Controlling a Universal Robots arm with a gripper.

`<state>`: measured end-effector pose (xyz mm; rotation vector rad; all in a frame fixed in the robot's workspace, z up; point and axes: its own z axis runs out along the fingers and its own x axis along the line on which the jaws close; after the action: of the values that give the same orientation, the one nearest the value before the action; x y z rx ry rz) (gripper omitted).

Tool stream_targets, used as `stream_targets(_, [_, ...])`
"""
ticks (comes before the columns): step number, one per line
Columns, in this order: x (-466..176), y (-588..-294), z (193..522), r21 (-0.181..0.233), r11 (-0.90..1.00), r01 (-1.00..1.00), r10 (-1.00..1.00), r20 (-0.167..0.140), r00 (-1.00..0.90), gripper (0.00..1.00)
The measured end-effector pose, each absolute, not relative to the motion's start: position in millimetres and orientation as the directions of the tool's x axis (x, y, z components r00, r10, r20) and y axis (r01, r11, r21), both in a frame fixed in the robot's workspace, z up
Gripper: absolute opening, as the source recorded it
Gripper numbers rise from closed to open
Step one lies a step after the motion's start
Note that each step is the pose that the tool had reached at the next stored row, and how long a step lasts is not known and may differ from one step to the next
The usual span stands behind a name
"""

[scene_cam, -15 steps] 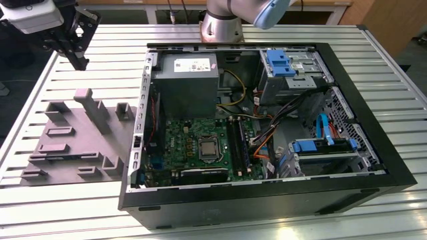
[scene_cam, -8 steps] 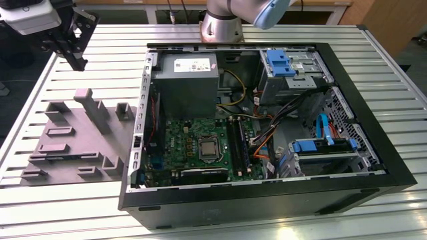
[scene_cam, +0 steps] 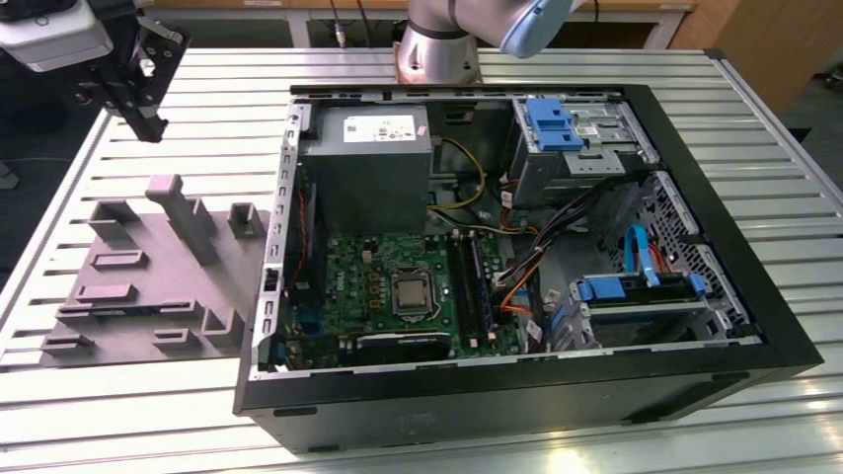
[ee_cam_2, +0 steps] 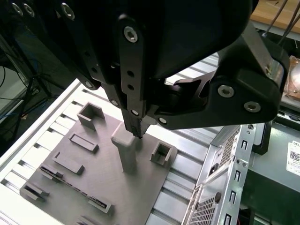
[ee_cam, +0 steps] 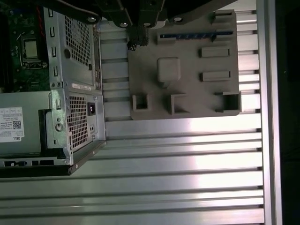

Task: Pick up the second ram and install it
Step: 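Reach for the second ram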

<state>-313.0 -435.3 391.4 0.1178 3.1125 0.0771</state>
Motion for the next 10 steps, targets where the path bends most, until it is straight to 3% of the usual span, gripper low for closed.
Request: stream_targets(10, [-318.4,-436.5,390.8,0.05,0.996,0.075,0.076,-0.024,-0.997,0.11])
